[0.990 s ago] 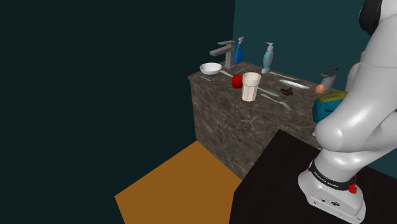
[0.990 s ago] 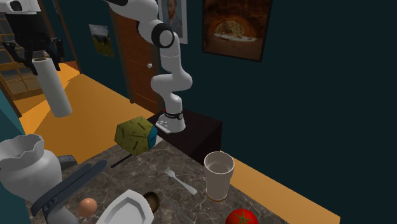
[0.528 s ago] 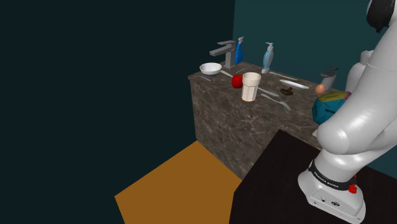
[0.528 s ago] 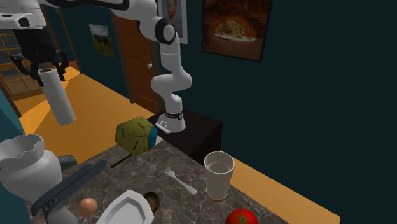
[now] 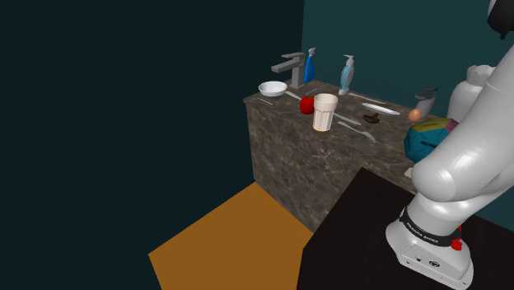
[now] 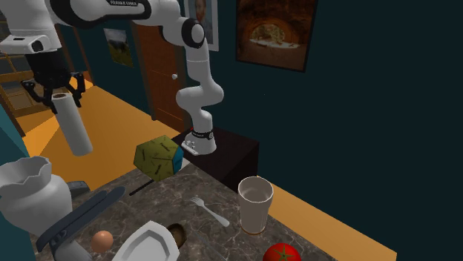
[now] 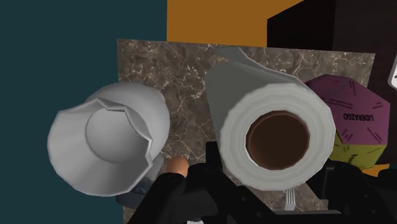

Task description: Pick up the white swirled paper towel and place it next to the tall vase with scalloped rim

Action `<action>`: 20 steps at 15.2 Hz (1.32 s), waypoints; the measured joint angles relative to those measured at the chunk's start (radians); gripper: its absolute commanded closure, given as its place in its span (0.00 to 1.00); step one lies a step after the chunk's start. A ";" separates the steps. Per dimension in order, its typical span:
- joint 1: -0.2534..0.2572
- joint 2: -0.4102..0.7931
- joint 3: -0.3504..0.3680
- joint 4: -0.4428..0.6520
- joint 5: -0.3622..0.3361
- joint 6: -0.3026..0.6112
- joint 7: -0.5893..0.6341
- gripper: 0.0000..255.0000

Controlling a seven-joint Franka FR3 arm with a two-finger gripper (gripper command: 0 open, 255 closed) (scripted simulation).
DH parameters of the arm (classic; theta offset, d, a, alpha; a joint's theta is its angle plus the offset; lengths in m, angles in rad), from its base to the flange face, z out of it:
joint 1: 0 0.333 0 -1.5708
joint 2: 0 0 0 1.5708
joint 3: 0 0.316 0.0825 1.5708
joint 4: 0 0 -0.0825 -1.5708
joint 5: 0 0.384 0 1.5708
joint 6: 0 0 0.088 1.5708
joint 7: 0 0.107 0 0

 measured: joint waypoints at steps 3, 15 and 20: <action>0.009 -0.023 0.006 -0.054 -0.021 0.043 0.015 1.00; 0.017 -0.052 0.012 -0.231 -0.048 0.206 0.036 1.00; 0.016 -0.051 0.010 -0.301 -0.048 0.277 0.035 1.00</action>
